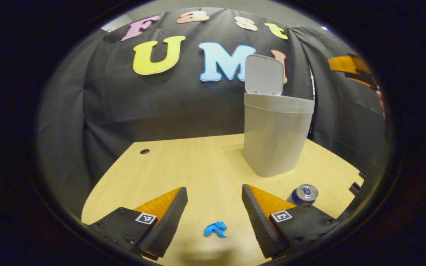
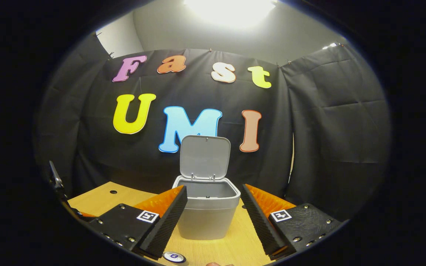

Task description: Press the lid of the desktop garbage bin to open it, pick up the crumpled paper on the desktop and throw it into the bin, then pick up the pop can on the desktop and drop it into the bin, and finally close the garbage bin lid.

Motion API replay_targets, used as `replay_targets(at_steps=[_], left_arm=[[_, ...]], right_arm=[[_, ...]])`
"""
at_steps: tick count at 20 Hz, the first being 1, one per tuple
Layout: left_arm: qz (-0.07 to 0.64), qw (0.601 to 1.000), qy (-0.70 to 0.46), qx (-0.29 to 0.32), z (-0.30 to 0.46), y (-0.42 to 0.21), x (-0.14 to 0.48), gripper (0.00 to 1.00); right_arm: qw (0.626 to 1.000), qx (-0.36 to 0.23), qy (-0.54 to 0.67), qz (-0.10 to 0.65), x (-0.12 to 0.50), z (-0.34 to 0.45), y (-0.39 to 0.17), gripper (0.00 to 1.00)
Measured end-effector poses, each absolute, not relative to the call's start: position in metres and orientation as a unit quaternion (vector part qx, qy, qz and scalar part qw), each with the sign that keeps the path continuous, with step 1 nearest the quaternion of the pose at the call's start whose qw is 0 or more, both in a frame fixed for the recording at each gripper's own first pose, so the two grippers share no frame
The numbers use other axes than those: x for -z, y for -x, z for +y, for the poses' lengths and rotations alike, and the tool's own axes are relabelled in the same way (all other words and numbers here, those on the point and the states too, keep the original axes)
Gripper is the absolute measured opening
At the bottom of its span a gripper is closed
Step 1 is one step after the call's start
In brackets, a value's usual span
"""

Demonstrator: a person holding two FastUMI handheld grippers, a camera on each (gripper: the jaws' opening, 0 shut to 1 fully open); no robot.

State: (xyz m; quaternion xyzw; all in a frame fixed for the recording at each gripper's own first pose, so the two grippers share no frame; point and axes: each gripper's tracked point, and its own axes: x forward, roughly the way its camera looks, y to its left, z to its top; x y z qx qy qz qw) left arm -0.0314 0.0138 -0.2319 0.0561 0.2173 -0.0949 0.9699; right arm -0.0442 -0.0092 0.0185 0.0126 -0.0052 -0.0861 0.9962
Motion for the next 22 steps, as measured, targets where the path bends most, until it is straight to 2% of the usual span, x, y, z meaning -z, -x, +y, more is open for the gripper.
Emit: replay_targets(at_steps=[8, 15, 18, 19, 20, 21, 22], left_arm=[[0.323, 0.943, -0.052, 0.068, 0.027, 0.033, 0.329, 0.96], [0.381, 0.919, -0.073, 0.066, 0.027, 0.041, 0.376, 0.96], [0.391, 0.915, -0.073, 0.066, 0.027, 0.044, 0.383, 0.87], [0.389, 0.916, -0.069, 0.068, 0.025, 0.043, 0.382, 0.75], [0.390, 0.916, -0.068, 0.065, 0.025, 0.042, 0.382, 0.68], [0.389, 0.916, -0.067, 0.064, 0.025, 0.042, 0.383, 0.70], [0.388, 0.917, -0.066, 0.061, 0.026, 0.042, 0.383, 0.64]], right_arm=[[0.997, 0.071, -0.004, 0.019, -0.008, -0.025, 0.041, 0.94], [0.997, 0.069, -0.007, 0.026, -0.002, -0.030, 0.039, 0.94], [0.997, 0.070, -0.004, 0.027, -0.001, -0.034, 0.041, 0.94], [0.997, 0.072, -0.003, 0.028, 0.001, -0.036, 0.041, 0.94], [0.997, 0.074, -0.002, 0.029, 0.001, -0.039, 0.042, 0.94], [0.997, 0.076, -0.002, 0.030, 0.001, -0.041, 0.043, 0.94], [0.997, 0.077, -0.003, 0.031, 0.003, -0.042, 0.044, 0.94]])
